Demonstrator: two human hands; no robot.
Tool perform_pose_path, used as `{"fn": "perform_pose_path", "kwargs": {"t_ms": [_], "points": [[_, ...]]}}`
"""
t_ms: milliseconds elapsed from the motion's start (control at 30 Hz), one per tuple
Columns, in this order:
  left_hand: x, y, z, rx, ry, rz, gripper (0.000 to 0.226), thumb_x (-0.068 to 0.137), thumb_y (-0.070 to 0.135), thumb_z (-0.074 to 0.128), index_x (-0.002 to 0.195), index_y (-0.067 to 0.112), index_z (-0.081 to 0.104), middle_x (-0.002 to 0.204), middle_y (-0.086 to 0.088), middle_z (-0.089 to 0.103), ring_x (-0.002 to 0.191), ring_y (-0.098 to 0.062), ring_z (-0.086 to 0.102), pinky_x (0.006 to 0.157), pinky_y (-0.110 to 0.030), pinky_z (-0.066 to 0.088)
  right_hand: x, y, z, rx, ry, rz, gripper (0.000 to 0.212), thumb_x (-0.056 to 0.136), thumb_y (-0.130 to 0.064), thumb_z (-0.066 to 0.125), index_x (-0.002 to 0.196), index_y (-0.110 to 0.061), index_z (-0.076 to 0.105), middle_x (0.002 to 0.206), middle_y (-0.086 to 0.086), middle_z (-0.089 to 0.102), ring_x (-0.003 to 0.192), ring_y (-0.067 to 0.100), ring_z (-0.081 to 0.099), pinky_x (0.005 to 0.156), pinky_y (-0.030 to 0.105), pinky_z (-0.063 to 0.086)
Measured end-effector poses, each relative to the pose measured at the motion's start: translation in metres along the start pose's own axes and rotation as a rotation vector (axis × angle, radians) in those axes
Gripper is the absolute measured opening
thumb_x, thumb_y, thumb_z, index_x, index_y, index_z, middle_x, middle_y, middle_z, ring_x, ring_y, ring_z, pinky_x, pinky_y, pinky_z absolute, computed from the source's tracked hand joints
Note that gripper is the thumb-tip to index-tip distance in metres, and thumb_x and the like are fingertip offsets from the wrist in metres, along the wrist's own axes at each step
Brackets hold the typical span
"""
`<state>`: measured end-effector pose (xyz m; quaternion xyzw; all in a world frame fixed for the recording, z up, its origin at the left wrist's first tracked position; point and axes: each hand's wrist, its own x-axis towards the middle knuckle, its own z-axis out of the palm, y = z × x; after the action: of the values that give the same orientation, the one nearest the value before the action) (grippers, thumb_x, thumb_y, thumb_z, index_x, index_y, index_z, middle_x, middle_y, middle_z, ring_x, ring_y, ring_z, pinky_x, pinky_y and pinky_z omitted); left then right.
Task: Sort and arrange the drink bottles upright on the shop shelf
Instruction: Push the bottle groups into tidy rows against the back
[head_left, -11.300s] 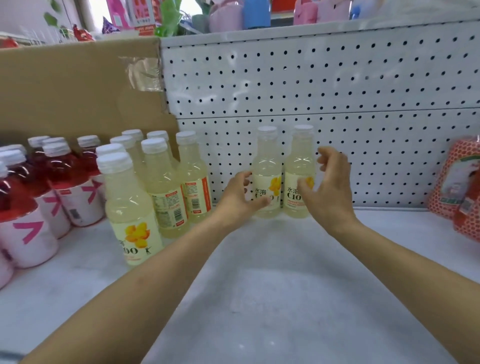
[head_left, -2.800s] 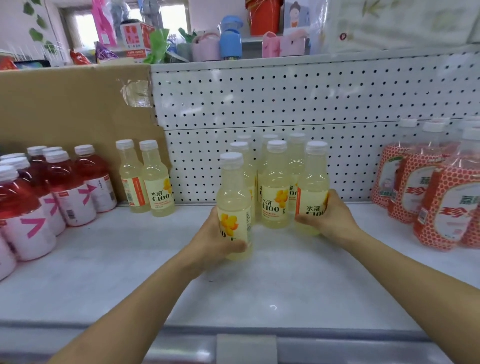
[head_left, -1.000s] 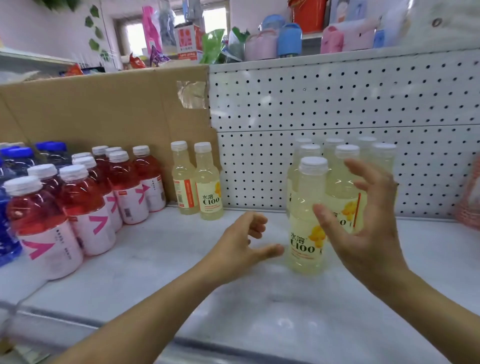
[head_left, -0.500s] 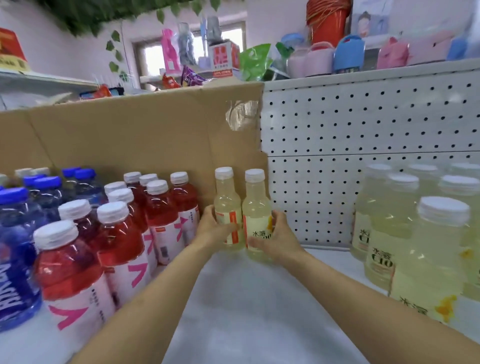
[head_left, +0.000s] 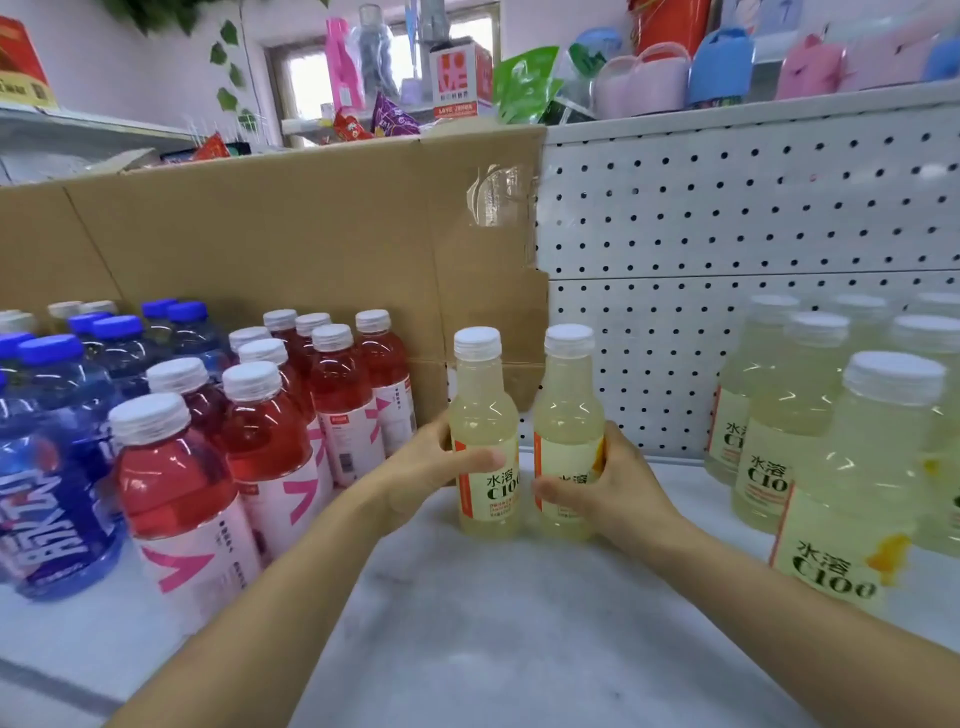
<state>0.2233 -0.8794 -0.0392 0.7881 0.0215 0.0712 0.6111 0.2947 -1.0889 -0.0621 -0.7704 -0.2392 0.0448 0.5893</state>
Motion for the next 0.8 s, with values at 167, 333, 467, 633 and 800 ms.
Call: {"fn": "perform_pose_path", "kwargs": {"t_ms": [167, 333, 467, 633, 800], "points": [[-0.030, 0.016, 0.044, 0.057, 0.284, 0.138, 0.068, 0.057, 0.055, 0.091, 0.112, 0.028, 0.061, 0.102, 0.010, 0.075, 0.096, -0.009, 0.072, 0.080, -0.029, 0.058, -0.057, -0.015, -0.025, -0.070, -0.089, -0.053, 0.071, 0.064, -0.027, 0.091, 0.122, -0.035, 0.050, 0.109, -0.016, 0.066, 0.095, -0.004, 0.064, 0.080, 0.024, 0.055], [-0.066, 0.029, 0.076, 0.065, 0.245, 0.178, 0.064, 0.058, 0.048, 0.083, 0.114, 0.025, 0.061, 0.103, 0.009, 0.075, 0.093, -0.009, 0.073, 0.074, -0.023, 0.057, -0.124, -0.015, -0.070, -0.167, -0.112, -0.083, 0.077, 0.052, -0.052, 0.087, 0.117, -0.047, 0.047, 0.105, -0.027, 0.064, 0.096, -0.012, 0.059, 0.083, 0.021, 0.052], [-0.089, 0.042, 0.120, 0.036, 0.126, 0.221, 0.057, 0.065, 0.038, 0.087, 0.114, 0.024, 0.062, 0.103, 0.009, 0.076, 0.093, -0.008, 0.073, 0.072, -0.013, 0.054, -0.166, -0.007, -0.123, -0.219, -0.084, -0.084, 0.078, 0.051, -0.057, 0.086, 0.119, -0.050, 0.047, 0.109, -0.028, 0.063, 0.100, -0.006, 0.060, 0.087, 0.027, 0.053], [-0.094, 0.058, 0.185, 0.050, 0.012, 0.274, 0.051, 0.064, 0.043, 0.082, 0.111, 0.034, 0.064, 0.106, 0.009, 0.074, 0.098, -0.007, 0.070, 0.078, -0.015, 0.054, -0.186, 0.008, -0.187, -0.258, 0.032, -0.054, 0.079, 0.050, -0.059, 0.086, 0.118, -0.052, 0.047, 0.109, -0.034, 0.063, 0.100, -0.011, 0.060, 0.079, 0.017, 0.049], [-0.095, 0.067, 0.219, 0.066, 0.004, 0.284, 0.051, 0.062, 0.048, 0.082, 0.109, 0.036, 0.068, 0.106, 0.012, 0.074, 0.102, -0.004, 0.069, 0.080, -0.020, 0.053, -0.154, 0.027, -0.213, -0.284, 0.203, -0.021, 0.080, 0.055, -0.052, 0.087, 0.123, -0.033, 0.048, 0.108, -0.017, 0.066, 0.101, 0.007, 0.064, 0.090, 0.039, 0.054]]}}
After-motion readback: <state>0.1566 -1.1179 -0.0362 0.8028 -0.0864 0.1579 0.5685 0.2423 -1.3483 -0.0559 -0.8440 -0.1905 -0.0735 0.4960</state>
